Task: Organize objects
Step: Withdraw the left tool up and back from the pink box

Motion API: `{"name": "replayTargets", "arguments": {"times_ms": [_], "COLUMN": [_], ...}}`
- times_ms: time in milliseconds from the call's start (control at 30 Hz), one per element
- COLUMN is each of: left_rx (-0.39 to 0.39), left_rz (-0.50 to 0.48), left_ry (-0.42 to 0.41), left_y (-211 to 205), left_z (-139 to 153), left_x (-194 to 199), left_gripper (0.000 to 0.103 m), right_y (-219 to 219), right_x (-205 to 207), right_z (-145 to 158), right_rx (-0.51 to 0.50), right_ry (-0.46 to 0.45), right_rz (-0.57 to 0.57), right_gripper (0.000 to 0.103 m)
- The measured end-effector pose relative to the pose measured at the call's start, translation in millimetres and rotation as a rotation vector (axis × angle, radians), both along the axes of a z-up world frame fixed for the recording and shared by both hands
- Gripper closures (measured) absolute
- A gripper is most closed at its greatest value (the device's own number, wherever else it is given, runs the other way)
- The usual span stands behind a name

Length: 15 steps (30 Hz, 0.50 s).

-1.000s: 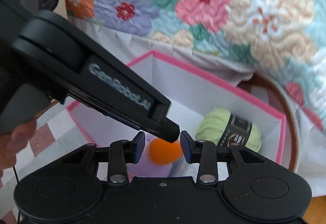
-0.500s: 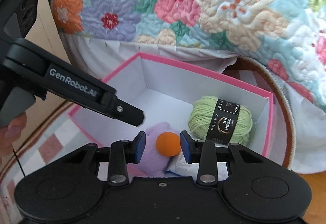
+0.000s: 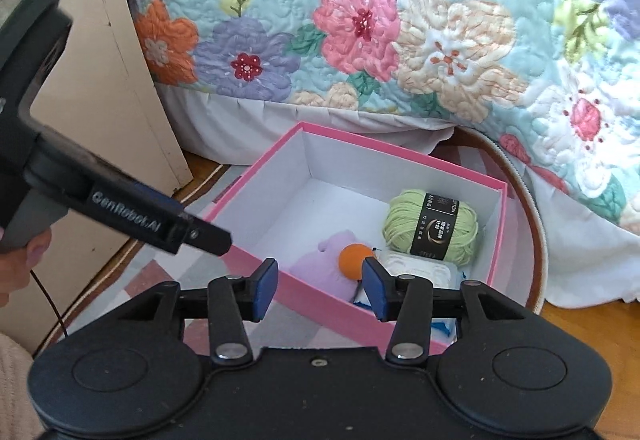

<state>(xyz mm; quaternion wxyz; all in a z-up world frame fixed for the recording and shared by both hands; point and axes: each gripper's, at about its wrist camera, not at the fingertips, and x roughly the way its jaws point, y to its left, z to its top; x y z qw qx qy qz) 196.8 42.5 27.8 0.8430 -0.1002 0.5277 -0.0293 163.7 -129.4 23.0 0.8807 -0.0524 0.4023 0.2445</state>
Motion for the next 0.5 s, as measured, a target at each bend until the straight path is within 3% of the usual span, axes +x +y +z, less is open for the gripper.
{"name": "replayTargets", "arguments": {"times_ms": [267, 500], "left_rx": [-0.037, -0.019], "left_rz": [-0.079, -0.089], "left_ry": [-0.062, -0.053], "left_y": [1, 0], "left_z": [22, 25], "left_x": [-37, -62], "left_gripper": [0.035, 0.035], "right_y": [-6, -10], "right_x": [-31, -54], "right_z": [16, 26], "right_rx": [-0.006, 0.003], "right_ry": [0.02, 0.024], "right_rz": [-0.015, -0.023], "right_gripper": [0.047, 0.046]}}
